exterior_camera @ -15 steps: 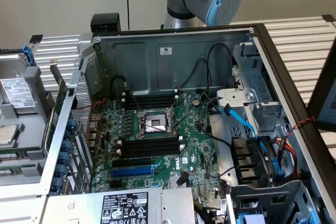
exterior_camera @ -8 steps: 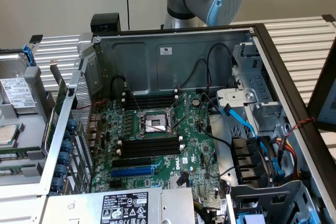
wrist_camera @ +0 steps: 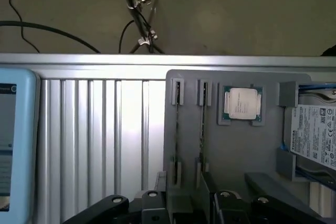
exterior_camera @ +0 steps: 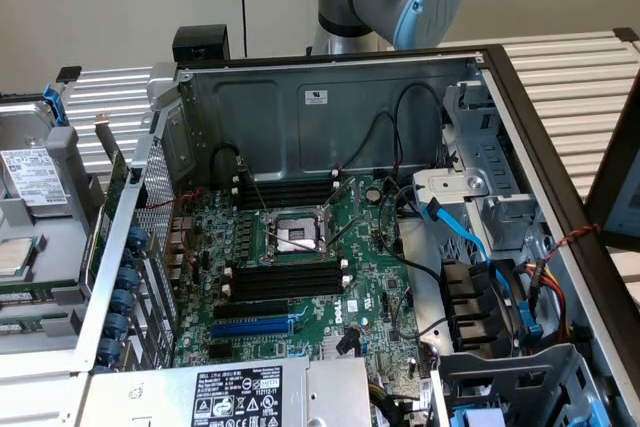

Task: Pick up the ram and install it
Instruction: 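Pick up the ram and move it above insertion slot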

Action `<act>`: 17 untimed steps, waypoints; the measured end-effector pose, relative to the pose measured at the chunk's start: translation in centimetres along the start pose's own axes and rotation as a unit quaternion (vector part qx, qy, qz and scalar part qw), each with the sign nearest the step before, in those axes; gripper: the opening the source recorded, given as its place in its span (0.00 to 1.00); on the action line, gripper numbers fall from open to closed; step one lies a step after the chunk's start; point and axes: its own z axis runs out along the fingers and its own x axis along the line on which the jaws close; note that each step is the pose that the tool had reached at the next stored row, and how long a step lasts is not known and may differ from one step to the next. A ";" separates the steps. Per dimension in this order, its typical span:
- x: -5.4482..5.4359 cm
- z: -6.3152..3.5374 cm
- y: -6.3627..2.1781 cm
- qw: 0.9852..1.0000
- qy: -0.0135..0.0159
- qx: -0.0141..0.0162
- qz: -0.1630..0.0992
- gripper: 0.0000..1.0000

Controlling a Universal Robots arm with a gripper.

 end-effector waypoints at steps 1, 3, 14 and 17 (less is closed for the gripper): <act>0.0 0.17 -0.02 1.000 0.000 0.000 0.002 0.39; 0.0 0.44 -0.03 1.000 0.001 0.000 0.006 0.39; -0.3 1.55 -0.06 1.000 0.012 0.002 0.017 0.39; -0.3 2.11 -0.05 1.000 0.012 0.003 0.017 0.39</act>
